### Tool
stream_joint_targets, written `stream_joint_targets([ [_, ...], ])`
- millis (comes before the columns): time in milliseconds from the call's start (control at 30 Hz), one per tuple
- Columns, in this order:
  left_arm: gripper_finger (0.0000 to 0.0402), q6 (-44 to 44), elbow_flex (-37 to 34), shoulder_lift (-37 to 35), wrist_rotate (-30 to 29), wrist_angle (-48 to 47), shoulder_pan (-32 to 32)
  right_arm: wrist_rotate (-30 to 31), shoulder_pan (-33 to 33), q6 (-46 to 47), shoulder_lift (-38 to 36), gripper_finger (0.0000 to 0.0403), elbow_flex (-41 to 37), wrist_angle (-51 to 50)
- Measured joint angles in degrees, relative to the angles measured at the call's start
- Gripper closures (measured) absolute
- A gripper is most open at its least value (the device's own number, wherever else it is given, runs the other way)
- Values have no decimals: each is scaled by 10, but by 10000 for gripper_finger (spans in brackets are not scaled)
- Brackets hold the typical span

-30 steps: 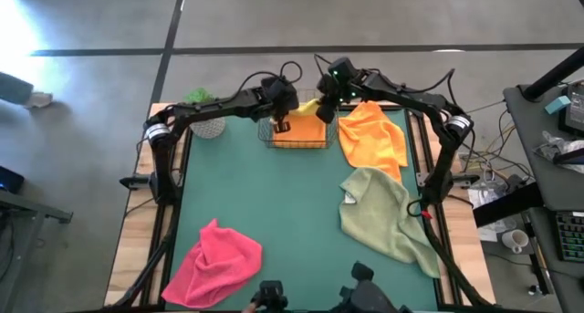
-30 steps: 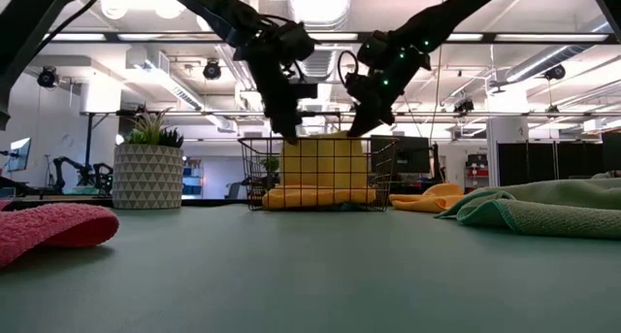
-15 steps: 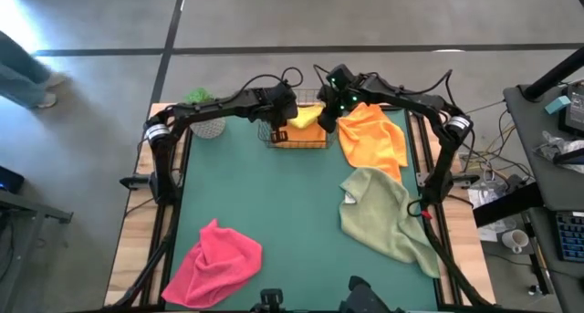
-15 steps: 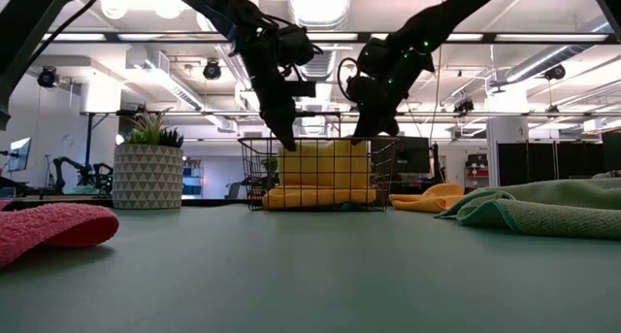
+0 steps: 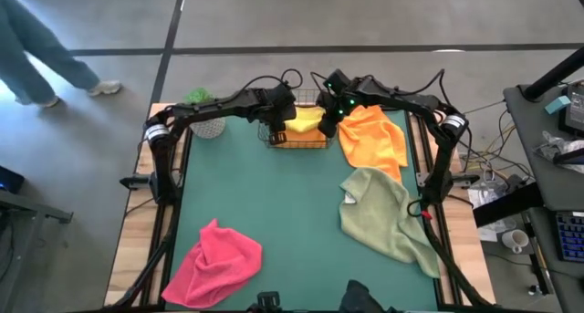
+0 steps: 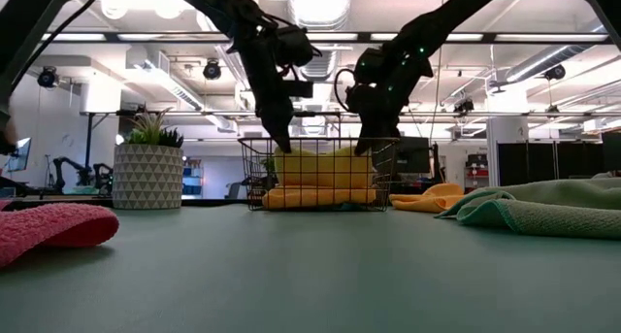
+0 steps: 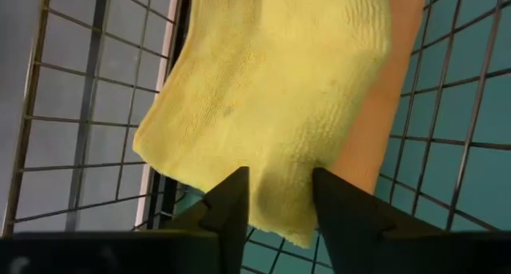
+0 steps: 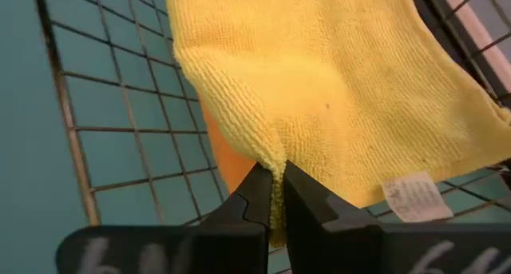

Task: Fold microfiber towels
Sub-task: Put the orange microfiber cloth into the wire basket

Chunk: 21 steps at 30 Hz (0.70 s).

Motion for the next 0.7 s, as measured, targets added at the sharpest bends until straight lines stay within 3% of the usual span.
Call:
stream_joint_targets([
  [133, 250, -22, 15, -3, 1, -2, 0, -3, 0, 0, 0, 392, 0, -4],
  [333, 244, -28, 61, -11, 1, -32, 0, -4, 4, -25, 0, 381, 0, -3],
  [700, 244, -28, 88, -59, -4, -68, 1, -4, 4, -13, -6, 268, 2, -10],
])
